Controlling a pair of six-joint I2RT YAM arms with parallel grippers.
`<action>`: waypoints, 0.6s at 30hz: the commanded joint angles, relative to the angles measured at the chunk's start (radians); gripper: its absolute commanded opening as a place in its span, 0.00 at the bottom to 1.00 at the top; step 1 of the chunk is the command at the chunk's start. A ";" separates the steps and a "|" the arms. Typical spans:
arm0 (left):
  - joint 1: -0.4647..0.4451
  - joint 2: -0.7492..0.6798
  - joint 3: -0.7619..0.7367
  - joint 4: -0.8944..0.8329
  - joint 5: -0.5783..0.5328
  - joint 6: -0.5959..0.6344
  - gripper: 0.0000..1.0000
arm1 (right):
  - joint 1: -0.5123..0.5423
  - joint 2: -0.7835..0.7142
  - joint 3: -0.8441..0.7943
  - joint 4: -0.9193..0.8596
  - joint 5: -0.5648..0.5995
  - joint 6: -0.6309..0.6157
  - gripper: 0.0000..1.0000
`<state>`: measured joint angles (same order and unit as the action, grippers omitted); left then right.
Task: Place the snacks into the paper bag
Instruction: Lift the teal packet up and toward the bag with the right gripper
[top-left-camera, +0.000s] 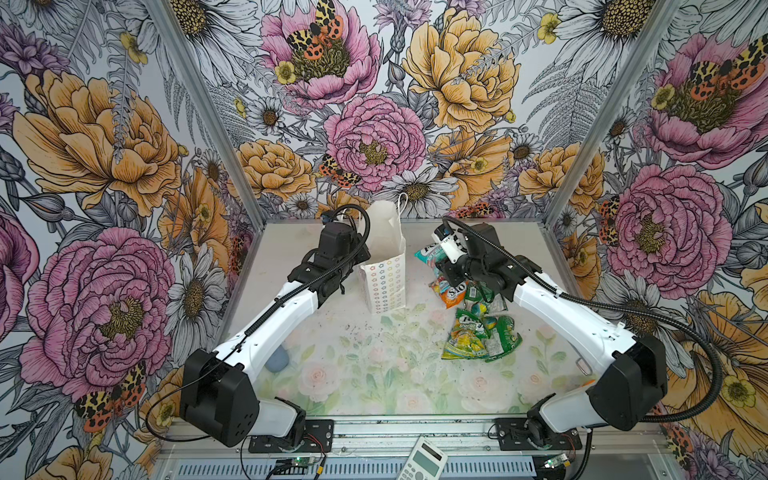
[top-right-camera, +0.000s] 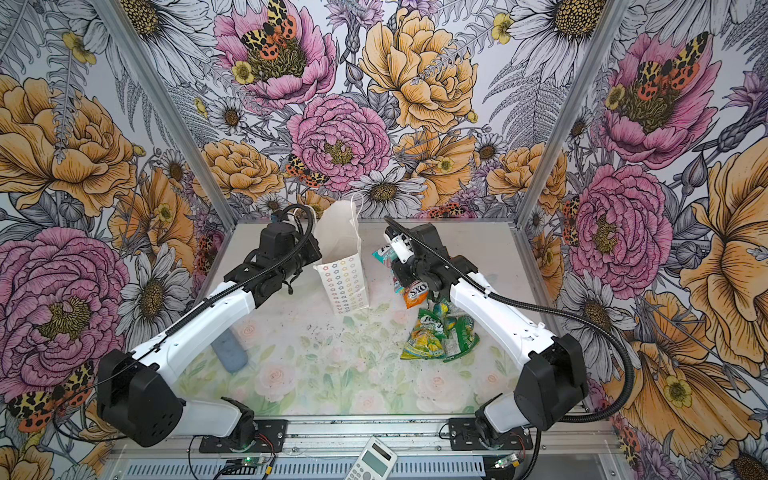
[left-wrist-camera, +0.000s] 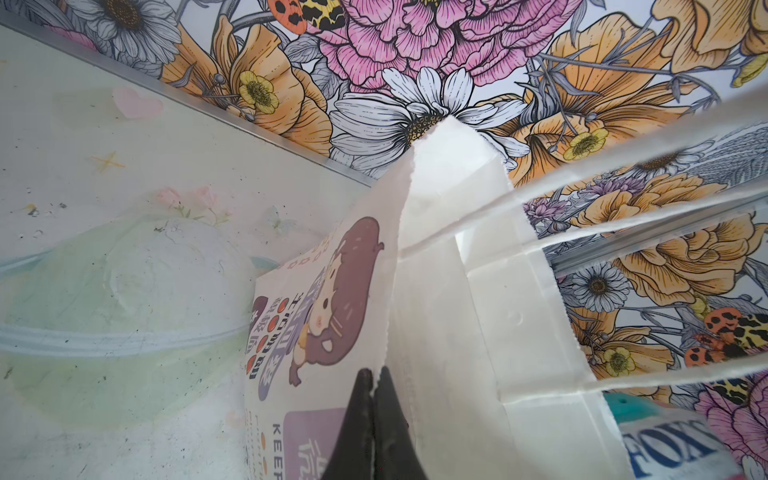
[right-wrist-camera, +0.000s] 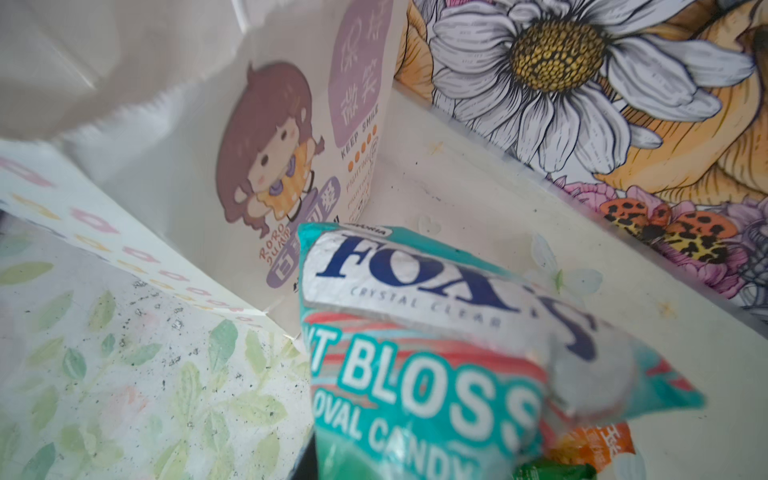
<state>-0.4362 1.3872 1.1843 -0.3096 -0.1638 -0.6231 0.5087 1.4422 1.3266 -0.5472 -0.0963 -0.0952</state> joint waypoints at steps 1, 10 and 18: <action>0.006 -0.020 -0.014 0.014 0.021 -0.009 0.00 | -0.007 -0.069 0.086 0.032 -0.053 0.024 0.04; 0.005 -0.028 -0.031 0.039 0.019 -0.025 0.00 | -0.005 -0.076 0.272 0.072 -0.187 0.153 0.02; 0.006 -0.037 -0.056 0.070 0.021 -0.046 0.00 | 0.049 -0.025 0.315 0.358 -0.178 0.343 0.00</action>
<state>-0.4362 1.3731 1.1496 -0.2626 -0.1635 -0.6514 0.5320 1.4002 1.5936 -0.3744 -0.2668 0.1493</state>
